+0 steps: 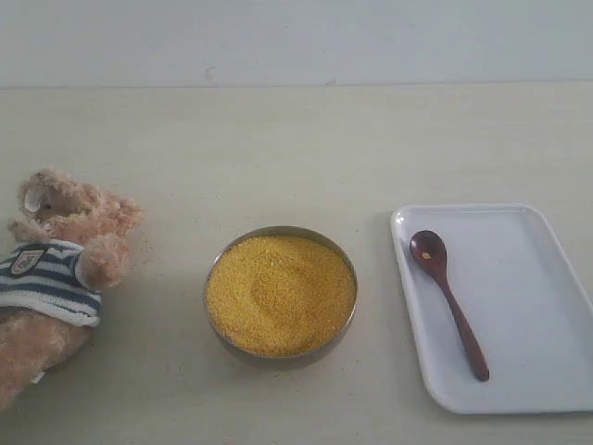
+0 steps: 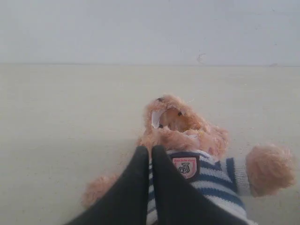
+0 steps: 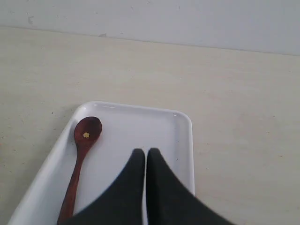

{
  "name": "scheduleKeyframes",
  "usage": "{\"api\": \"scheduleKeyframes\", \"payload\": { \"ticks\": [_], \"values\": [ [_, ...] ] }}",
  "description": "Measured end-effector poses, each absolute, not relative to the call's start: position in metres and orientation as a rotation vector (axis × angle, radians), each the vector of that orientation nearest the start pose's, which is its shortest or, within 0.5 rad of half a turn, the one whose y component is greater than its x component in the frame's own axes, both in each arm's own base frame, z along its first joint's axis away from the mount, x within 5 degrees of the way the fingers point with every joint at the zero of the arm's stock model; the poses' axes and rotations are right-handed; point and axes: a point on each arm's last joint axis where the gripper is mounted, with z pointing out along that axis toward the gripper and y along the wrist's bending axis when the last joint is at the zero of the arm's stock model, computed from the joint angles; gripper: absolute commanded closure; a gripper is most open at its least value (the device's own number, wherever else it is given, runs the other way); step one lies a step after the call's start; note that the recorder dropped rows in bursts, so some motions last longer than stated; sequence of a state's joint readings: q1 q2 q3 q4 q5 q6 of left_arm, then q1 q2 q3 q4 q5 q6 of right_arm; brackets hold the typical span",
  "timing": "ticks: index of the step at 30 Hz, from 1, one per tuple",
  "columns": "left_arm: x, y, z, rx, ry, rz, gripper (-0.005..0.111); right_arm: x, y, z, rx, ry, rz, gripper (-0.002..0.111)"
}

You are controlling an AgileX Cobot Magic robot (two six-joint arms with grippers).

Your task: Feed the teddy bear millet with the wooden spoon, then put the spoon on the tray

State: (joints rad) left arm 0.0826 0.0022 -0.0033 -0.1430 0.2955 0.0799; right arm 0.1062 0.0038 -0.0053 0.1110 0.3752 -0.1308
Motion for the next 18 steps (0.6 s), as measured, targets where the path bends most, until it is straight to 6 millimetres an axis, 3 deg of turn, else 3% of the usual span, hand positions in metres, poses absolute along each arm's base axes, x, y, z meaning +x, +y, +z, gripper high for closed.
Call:
{"api": "scheduleKeyframes", "payload": {
  "ticks": [4, 7, 13, 15, 18],
  "values": [
    [0.055, 0.001, 0.188, -0.094, 1.772, -0.018, 0.103, 0.052, 0.009, 0.181, -0.152, 1.85, 0.092, 0.107],
    [0.056, 0.004, 0.194, -0.036, 1.707, 0.075, 0.103, 0.052, 0.009, 0.181, -0.152, 1.851, 0.092, 0.107],
    [0.054, 0.003, 0.226, 0.103, 1.351, 0.237, 0.103, 0.052, 0.009, 0.181, -0.152, 1.851, 0.092, 0.107],
    [0.052, 0.001, 0.234, 0.045, 1.255, 0.148, 0.103, 0.052, 0.009, 0.181, -0.152, 1.851, 0.092, 0.107],
    [0.046, 0.001, 0.248, -0.261, 1.068, -0.354, 0.103, 0.052, 0.009, 0.181, -0.152, 1.851, 0.092, 0.107]
  ]
}}
